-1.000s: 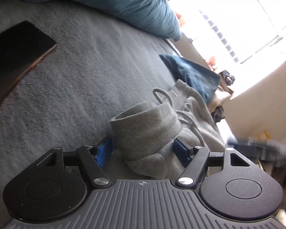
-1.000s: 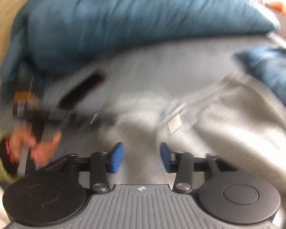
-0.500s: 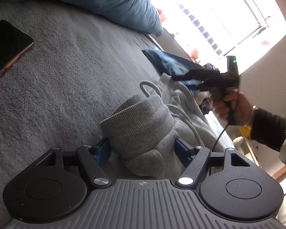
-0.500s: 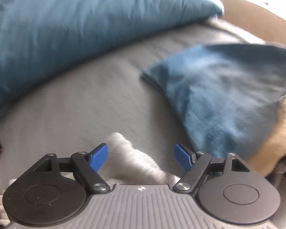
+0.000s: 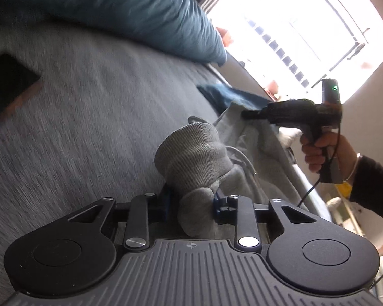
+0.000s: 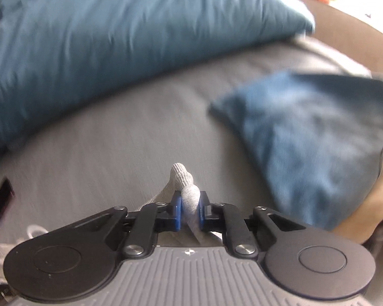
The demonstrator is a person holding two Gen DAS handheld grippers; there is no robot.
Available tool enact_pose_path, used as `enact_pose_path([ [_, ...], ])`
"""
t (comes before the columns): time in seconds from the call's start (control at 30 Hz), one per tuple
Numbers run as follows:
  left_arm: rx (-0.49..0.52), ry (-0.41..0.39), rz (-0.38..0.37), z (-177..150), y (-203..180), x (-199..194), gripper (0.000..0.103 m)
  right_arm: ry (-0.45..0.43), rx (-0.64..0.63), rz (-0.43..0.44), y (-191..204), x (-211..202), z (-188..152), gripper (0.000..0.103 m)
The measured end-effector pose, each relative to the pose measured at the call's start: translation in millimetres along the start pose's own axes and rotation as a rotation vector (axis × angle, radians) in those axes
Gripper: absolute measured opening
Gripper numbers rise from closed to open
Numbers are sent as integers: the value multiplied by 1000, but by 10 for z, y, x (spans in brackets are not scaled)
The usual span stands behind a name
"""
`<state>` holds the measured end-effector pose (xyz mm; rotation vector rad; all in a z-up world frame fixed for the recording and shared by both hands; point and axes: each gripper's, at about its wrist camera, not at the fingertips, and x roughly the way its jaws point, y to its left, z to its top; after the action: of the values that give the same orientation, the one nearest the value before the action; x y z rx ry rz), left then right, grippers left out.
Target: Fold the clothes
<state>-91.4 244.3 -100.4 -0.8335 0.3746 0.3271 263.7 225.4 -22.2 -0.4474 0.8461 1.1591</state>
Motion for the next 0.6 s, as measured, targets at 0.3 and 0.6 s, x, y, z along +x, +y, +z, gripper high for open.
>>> enact_pose_path([
  [0.3, 104, -94, 227, 416, 62, -72, 29, -162, 33, 93, 254, 256, 529, 13],
  [0.6, 73, -78, 347, 365, 151, -199, 58, -104, 237, 5, 253, 691, 494, 36],
])
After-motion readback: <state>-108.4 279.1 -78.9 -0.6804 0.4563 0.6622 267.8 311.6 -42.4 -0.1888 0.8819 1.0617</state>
